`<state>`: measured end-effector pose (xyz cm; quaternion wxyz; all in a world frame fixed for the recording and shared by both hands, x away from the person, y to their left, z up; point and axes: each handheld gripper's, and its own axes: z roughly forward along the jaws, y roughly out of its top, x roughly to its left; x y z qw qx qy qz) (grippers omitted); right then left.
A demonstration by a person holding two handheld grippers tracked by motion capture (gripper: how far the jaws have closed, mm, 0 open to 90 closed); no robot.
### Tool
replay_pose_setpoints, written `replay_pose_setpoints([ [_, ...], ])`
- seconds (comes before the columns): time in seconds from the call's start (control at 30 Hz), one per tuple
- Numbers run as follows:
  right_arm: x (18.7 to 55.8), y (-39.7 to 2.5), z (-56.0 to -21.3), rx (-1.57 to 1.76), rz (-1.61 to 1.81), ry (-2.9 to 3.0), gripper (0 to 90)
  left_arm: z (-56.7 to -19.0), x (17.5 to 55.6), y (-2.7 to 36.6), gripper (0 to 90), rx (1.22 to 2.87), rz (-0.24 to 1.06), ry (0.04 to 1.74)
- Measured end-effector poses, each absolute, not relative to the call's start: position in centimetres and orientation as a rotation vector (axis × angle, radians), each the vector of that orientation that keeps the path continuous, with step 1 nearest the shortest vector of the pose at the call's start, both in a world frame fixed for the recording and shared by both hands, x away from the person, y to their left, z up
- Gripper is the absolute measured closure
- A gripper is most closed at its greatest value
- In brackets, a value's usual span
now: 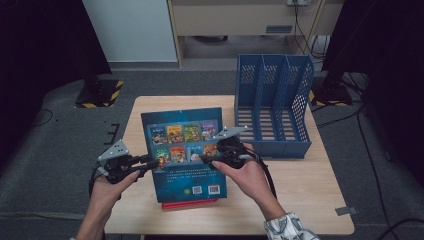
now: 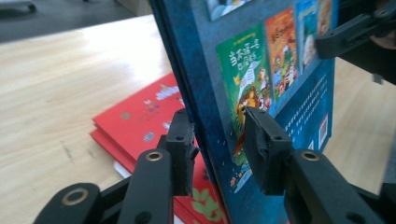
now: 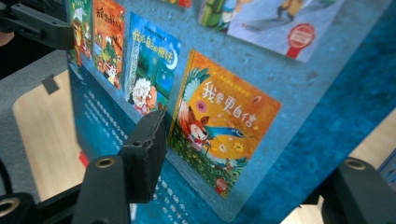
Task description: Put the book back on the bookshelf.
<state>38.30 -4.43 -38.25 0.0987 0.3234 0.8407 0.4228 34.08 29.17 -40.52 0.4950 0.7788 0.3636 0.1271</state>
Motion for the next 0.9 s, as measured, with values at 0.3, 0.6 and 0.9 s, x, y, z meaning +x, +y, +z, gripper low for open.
replay_pose_setpoints([
  [0.3, 39.9, -3.6, -38.0, 0.924, 1.271, 2.42, 41.3, -40.0, 36.1, 29.4, 63.7, 1.866, 0.415, 0.9],
  [0.6, 40.9, -3.5, -38.1, 0.911, 1.304, 2.34, 43.9, -39.4, 37.9, 28.9, 62.1, 1.884, 0.518, 0.896],
  [0.9, 40.3, -3.5, -37.7, 0.865, 1.352, 2.314, 52.4, -39.2, 38.2, 28.8, 59.2, 1.871, 0.588, 0.882],
])
